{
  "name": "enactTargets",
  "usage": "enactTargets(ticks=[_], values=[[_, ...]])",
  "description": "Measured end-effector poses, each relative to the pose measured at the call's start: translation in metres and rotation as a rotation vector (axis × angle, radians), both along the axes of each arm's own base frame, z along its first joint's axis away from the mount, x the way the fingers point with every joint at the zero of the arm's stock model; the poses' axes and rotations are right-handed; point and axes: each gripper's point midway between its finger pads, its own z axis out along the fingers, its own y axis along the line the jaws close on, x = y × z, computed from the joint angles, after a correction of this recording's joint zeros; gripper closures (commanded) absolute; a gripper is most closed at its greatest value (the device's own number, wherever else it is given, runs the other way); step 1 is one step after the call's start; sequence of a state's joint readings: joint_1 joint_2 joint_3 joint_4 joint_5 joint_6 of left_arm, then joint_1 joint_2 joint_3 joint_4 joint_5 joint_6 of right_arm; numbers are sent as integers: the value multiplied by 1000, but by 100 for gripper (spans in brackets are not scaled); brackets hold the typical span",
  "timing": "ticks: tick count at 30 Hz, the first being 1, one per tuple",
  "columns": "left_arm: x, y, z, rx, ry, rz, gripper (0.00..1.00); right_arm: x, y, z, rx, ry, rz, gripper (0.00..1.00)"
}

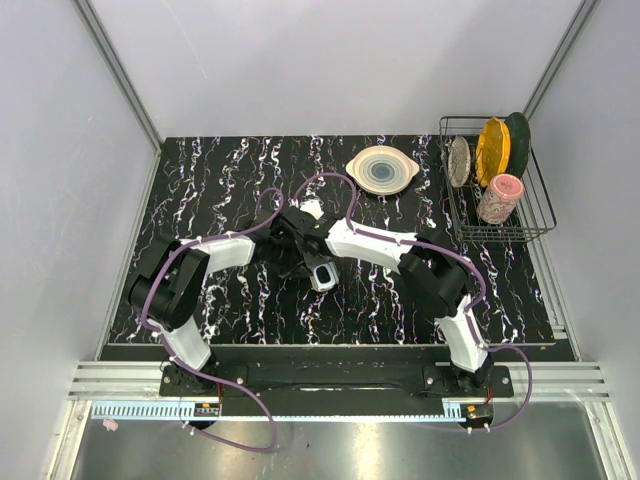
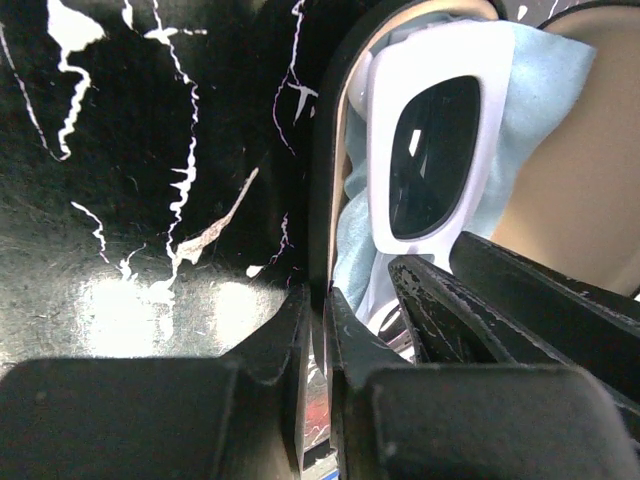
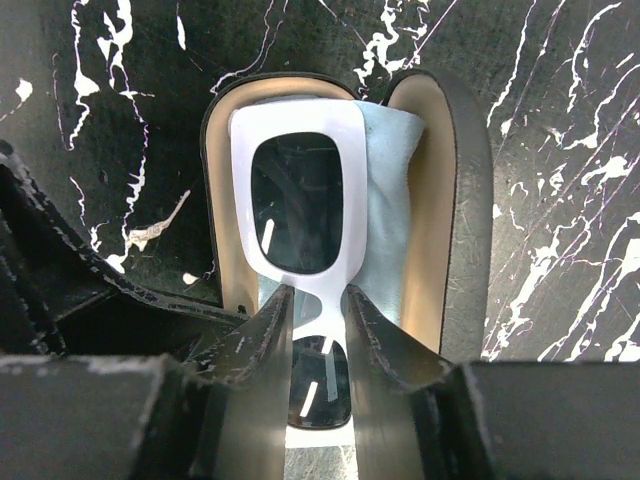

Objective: Organize the sunglasses
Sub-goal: Adjust the sunglasses in the sunglasses case.

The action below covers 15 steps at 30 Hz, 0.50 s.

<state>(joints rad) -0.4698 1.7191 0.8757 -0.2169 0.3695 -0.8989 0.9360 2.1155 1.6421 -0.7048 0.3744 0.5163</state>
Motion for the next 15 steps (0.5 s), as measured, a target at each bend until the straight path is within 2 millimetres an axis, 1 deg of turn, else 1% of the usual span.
enactTargets(ticks=[1, 5, 15], values=[[0, 0, 0, 0, -1, 0, 95, 0, 0, 0, 0, 1, 1, 73], [1, 0, -1, -2, -2, 0, 96, -1, -1, 0, -5, 4, 1, 79], [0, 0, -2, -13, -5, 0, 95, -2, 0, 0, -1, 6, -2, 81]])
